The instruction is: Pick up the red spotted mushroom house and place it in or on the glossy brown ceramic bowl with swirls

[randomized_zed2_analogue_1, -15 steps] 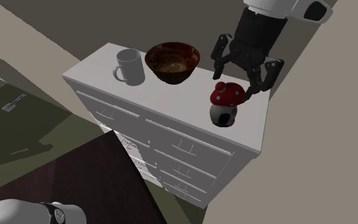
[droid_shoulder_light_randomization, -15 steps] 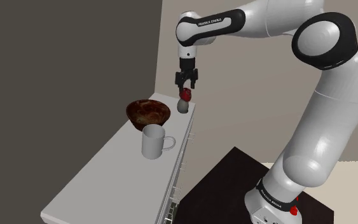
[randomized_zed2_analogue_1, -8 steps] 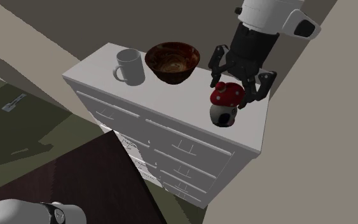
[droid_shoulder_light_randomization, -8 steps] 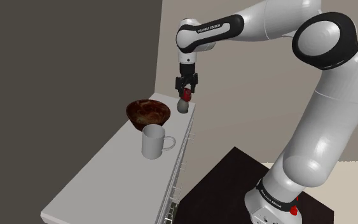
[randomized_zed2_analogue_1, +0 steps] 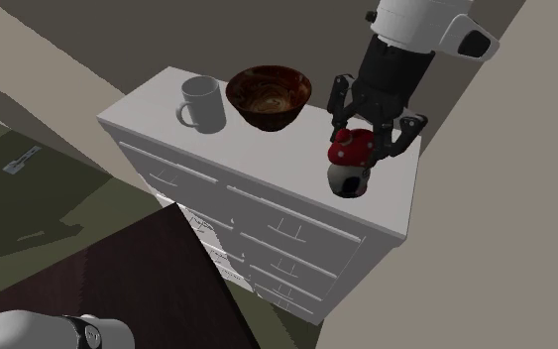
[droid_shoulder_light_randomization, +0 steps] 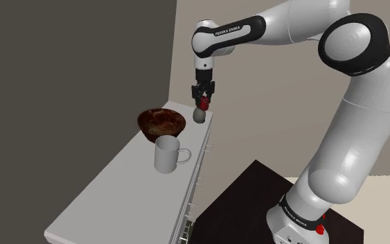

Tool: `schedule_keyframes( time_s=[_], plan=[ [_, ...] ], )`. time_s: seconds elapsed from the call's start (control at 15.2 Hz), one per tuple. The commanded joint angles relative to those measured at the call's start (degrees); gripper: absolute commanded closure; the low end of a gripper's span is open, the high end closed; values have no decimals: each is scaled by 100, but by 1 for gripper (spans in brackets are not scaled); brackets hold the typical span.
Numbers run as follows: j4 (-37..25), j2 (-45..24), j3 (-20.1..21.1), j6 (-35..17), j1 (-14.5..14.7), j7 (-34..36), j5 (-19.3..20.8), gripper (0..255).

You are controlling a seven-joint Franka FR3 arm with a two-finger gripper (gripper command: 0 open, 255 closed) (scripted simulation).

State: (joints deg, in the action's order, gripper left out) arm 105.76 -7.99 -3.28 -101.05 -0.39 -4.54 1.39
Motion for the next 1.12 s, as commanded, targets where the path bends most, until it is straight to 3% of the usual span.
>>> schedule_keyframes(
  time_s=[0.0,0.33,1.06],
  plan=[
    [3,-3,-3,2,-2,0,4,255],
    [6,-1,-3,0,-3,0,4,255],
    [-666,139,-3,811,0,-17,9,255]
  ],
)
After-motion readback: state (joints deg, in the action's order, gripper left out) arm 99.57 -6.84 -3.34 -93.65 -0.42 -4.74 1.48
